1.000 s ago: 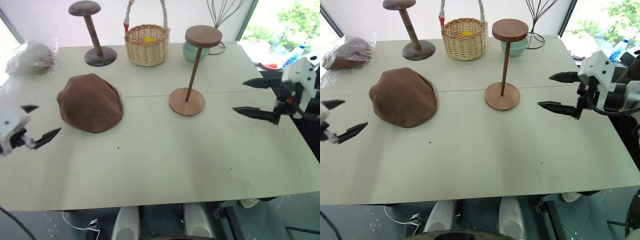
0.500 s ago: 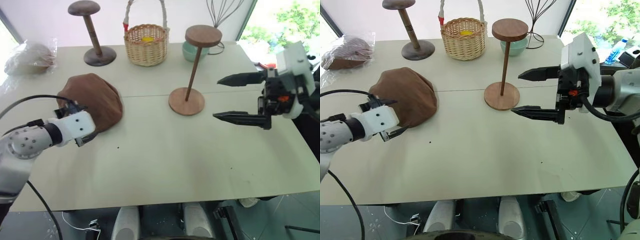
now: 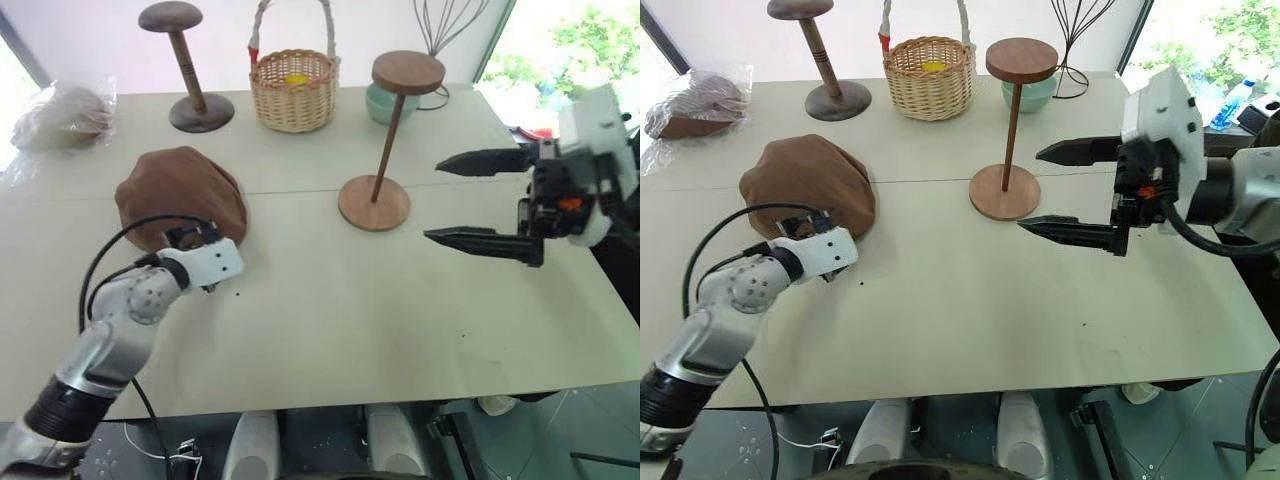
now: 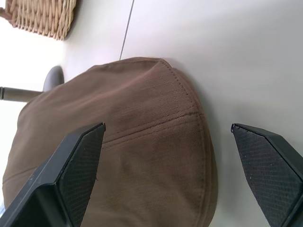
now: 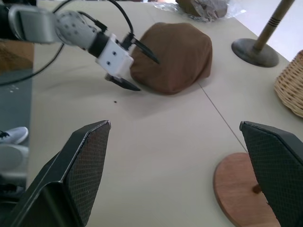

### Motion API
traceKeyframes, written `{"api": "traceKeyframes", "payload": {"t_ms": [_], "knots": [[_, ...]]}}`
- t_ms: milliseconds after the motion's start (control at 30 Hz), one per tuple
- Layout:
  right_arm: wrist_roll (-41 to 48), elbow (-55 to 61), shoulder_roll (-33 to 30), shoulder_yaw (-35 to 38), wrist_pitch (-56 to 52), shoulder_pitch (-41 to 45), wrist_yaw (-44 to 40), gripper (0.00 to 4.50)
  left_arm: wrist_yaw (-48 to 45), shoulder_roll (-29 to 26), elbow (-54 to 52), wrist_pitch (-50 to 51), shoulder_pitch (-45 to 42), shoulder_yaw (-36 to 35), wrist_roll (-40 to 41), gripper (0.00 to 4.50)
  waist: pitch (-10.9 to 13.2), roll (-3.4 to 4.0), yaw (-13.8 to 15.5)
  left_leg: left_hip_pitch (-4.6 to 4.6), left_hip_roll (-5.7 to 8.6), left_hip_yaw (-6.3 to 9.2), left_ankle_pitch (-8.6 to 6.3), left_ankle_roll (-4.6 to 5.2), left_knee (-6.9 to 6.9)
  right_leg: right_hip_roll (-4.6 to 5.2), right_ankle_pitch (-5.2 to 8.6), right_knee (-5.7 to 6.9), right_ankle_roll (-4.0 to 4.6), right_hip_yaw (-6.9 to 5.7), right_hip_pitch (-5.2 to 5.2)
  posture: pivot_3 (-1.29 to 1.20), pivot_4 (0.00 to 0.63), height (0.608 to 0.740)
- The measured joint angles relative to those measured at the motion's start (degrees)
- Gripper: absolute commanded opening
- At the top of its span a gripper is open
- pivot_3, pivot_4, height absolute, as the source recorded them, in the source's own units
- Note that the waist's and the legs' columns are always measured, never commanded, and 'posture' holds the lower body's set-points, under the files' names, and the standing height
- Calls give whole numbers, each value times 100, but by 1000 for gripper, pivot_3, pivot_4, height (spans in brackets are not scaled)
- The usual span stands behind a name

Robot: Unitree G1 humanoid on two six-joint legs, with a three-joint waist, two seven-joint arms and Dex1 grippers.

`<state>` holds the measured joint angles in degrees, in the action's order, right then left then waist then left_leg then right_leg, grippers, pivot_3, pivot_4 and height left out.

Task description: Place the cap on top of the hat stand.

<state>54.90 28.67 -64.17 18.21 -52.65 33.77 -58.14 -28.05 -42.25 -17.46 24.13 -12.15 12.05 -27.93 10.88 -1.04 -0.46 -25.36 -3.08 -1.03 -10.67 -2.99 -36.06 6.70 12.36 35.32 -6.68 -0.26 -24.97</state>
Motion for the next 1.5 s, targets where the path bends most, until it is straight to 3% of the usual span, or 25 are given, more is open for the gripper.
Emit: {"api": "traceKeyframes", "payload": {"t_ms": [367,667,867,967,1200,1233,1500], "knots": [[162,9,-80,8,-20,233,83,4478,1095,1254,1024,417,-588,216,-625,4500,-11,6,125,36,1,3,-1,0,-16,1,-3,-1,-5,0,46,0,150,728],[126,-82,-79,-147,64,312,90,4478,1954,1328,2209,313,-1109,318,-1119,4500,-23,22,61,53,0,3,-1,0,-2,0,-4,2,-6,0,49,0,150,728],[20,-186,-79,-216,100,347,89,4478,2031,1136,2353,239,-1124,316,-1168,4500,-23,22,-24,54,-1,3,-1,0,3,0,-4,2,-6,0,48,0,150,728],[-14,-185,-78,-221,136,347,95,4500,2032,1049,2471,178,-1140,294,-1162,3615,-23,22,-49,57,-3,3,-1,0,4,-3,-4,4,-6,0,47,0,150,728],[-29,-178,-70,-221,186,343,170,4500,2087,769,2903,118,-1257,58,-1144,199,-20,16,25,37,-2,2,-2,1,2,0,-3,-5,-7,0,39,0,150,728],[-28,-178,-71,-220,186,340,179,4500,2096,730,2909,114,-1278,27,-1138,42,-20,16,30,36,-2,2,-2,0,2,0,-3,-8,-7,0,39,0,150,728],[104,-179,-71,-216,59,315,278,4500,2169,616,3115,-239,-1342,12,-1127,42,-19,15,106,32,-1,1,-3,0,2,2,-3,-10,-7,0,34,0,150,728]]}}
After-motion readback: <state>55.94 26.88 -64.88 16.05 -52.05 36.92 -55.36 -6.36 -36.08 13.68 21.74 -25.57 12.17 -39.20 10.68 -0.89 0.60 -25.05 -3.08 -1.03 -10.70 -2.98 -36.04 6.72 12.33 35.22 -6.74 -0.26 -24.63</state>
